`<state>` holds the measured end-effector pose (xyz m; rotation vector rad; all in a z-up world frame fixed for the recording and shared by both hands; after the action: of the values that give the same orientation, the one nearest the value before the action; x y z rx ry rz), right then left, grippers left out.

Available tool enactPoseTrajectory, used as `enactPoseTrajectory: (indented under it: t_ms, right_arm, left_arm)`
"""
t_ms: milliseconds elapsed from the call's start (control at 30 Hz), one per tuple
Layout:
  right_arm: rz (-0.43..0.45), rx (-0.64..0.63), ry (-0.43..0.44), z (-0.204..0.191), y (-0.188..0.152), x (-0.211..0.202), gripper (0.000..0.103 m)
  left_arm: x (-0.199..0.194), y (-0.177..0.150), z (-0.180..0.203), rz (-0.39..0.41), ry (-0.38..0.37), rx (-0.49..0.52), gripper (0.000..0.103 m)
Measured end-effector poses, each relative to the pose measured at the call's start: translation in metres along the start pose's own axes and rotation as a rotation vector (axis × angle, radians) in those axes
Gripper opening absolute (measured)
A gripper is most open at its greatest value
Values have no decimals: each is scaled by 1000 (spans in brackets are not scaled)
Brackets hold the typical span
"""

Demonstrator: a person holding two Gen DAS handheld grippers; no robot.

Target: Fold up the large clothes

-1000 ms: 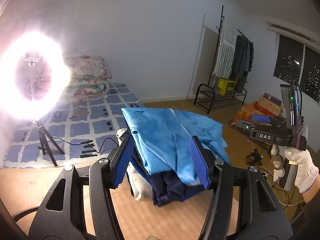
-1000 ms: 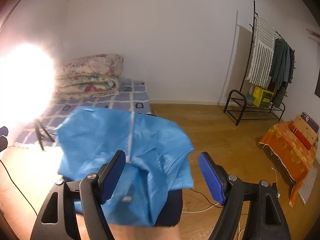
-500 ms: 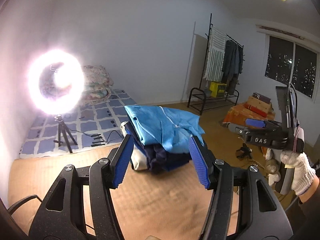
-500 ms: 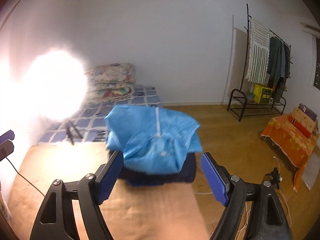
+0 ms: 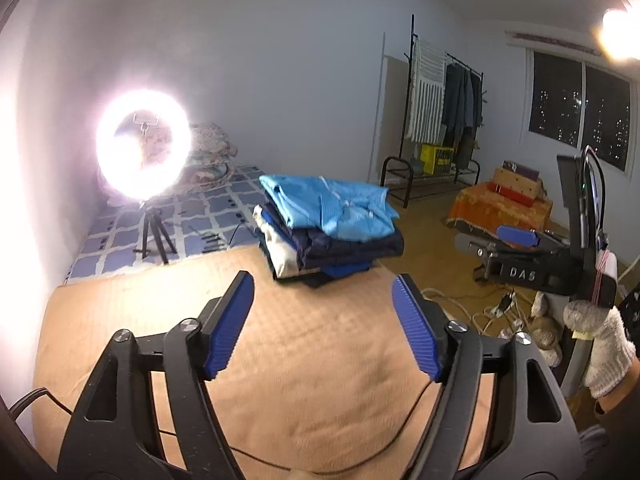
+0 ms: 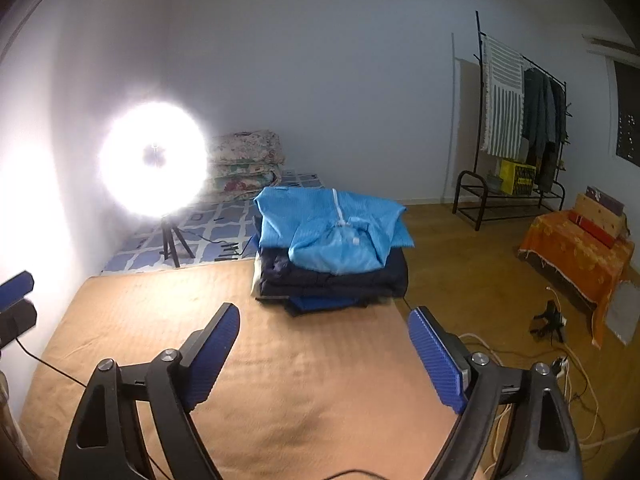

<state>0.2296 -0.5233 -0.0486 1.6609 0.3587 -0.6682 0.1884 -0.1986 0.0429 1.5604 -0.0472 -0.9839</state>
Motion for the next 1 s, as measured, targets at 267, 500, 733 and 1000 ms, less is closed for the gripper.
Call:
enactPoseTrajectory:
  t_ms: [267,500,733,1000]
  right_arm:
    - [18,40,3,-4,-37,-15,94]
    - [30,21,-27,-9,-55,-17,100]
    - [65,14,-54,-8,-61,-23,103]
    - [60,-8,-79,-11,-67,-17,103]
  left_arm:
    - [-14,-36,7,-8,17,-1,90]
    - [-17,-54,5,1,38,-8,100]
    - [-16,-65,5,-15,76,14,103]
    - [-20,-73,4,-2,144,44,103]
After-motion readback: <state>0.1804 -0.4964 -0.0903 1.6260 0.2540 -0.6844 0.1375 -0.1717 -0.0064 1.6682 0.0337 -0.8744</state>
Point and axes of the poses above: each gripper's, at about its wrist camera, not at the fingertips, and x roughly the way its jaws point, z to its right, y to its top, the point moved 6 cm from there along x, roughly the way its jaws point, and after that the axes turned 8 degrees about -z, right-handed, at the moved point
